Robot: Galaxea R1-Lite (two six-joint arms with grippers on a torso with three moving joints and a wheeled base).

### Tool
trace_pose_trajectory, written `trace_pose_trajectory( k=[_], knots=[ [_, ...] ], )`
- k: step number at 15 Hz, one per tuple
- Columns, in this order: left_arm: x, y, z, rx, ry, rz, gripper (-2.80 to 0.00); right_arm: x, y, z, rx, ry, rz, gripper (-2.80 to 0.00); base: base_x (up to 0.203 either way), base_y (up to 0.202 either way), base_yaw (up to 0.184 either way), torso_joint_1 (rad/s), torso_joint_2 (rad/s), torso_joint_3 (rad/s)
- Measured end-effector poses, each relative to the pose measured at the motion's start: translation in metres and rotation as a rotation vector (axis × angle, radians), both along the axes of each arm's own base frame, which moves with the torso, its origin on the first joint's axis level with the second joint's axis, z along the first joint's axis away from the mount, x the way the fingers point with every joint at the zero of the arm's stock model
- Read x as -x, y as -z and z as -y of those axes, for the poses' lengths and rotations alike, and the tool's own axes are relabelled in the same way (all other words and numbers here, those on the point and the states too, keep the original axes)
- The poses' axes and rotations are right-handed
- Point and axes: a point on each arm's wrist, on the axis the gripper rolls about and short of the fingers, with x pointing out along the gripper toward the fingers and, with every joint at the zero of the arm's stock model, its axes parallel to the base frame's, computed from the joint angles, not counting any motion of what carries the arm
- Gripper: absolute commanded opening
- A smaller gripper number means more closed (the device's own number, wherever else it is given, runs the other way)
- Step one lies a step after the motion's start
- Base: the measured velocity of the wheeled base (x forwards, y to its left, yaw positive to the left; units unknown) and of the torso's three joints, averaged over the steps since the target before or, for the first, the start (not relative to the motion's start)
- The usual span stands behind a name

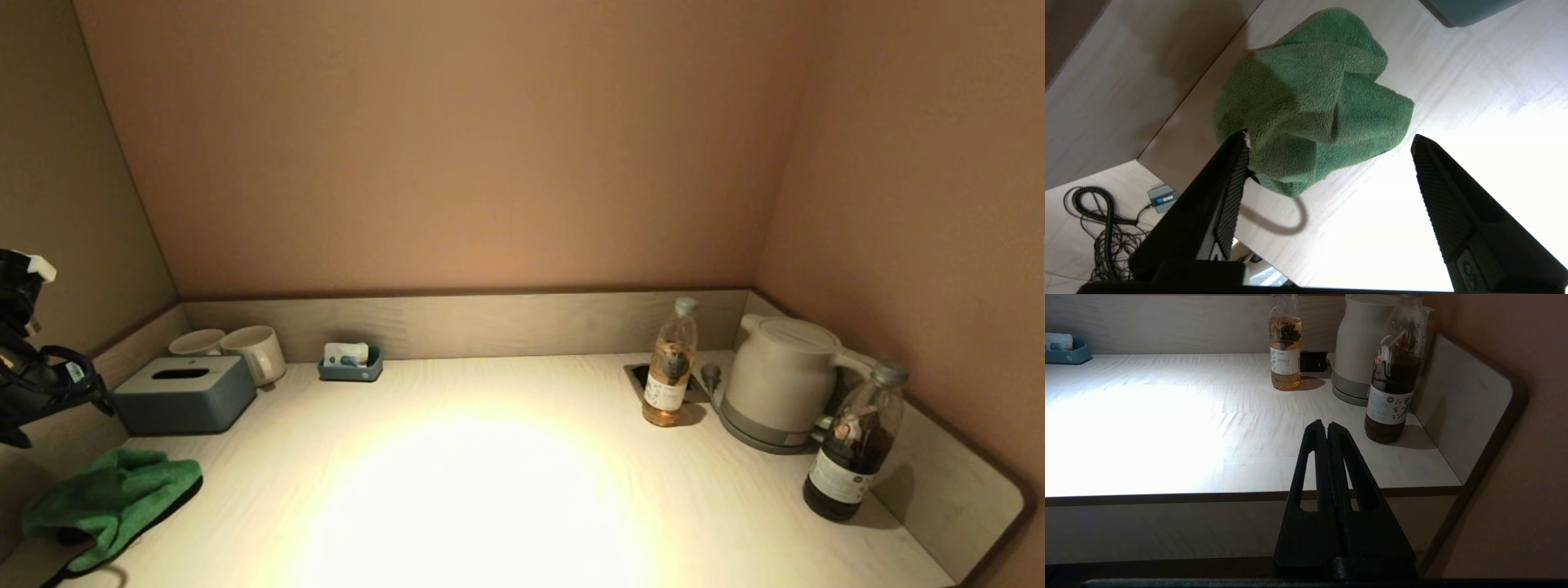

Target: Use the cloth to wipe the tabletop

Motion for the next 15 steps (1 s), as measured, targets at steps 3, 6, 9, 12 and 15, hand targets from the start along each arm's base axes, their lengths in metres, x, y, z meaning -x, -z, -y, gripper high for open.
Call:
trace_pose_trajectory(
  k=[3,6,9,12,15],
  knots=[
    [0.007,-0.014,0.005,0.108,0.042,0.029,0.0,0.0,0.0,0.0,0.0,0.0,0.0,-2.8,0.0,0.0,0.0,0.0,0.0,0.0],
    [0.026,-0.048,0.017,0.166,0.115,0.131,-2.8,0.0,0.0,0.0,0.0,0.0,0.0,-2.8,0.0,0.0,0.0,0.0,0.0,0.0],
    [0.053,-0.085,0.035,0.146,0.191,0.24,-2.8,0.0,0.0,0.0,0.0,0.001,0.001,-2.8,0.0,0.0,0.0,0.0,0.0,0.0],
    [0.085,-0.113,0.05,0.111,0.282,0.342,-2.8,0.0,0.0,0.0,0.0,0.0,0.0,-2.8,0.0,0.0,0.0,0.0,0.0,0.0],
    [0.123,-0.137,0.064,0.064,0.387,0.483,-2.8,0.0,0.0,0.0,0.0,0.001,0.0,-2.8,0.0,0.0,0.0,0.0,0.0,0.0]
  ],
)
